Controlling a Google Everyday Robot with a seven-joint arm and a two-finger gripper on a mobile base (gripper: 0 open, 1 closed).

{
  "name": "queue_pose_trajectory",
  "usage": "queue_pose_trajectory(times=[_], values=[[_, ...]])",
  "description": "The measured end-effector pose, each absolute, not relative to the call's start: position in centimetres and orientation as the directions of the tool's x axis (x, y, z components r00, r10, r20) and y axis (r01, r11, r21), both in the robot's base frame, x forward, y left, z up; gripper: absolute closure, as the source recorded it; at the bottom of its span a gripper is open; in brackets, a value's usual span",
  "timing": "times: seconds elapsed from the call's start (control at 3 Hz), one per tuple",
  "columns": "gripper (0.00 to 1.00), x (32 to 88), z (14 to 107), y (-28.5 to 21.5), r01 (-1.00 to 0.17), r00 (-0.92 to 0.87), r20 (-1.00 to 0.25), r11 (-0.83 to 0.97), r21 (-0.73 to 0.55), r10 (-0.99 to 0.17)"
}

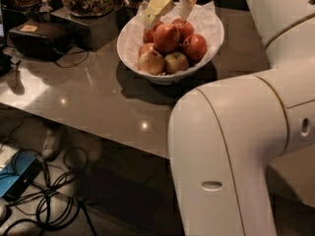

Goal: Pick apple from white bowl

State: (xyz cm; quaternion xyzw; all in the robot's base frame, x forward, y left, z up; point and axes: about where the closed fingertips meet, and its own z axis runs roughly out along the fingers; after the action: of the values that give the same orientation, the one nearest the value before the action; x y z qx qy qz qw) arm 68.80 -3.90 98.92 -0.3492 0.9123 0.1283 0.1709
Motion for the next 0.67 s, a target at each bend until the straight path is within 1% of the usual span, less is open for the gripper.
queue_pose_trajectory(times=[0.67], values=[[0.2, 69.55, 98.55, -2.98, -0.682, -0.695, -0.391, 0.725, 0.095, -0.603]])
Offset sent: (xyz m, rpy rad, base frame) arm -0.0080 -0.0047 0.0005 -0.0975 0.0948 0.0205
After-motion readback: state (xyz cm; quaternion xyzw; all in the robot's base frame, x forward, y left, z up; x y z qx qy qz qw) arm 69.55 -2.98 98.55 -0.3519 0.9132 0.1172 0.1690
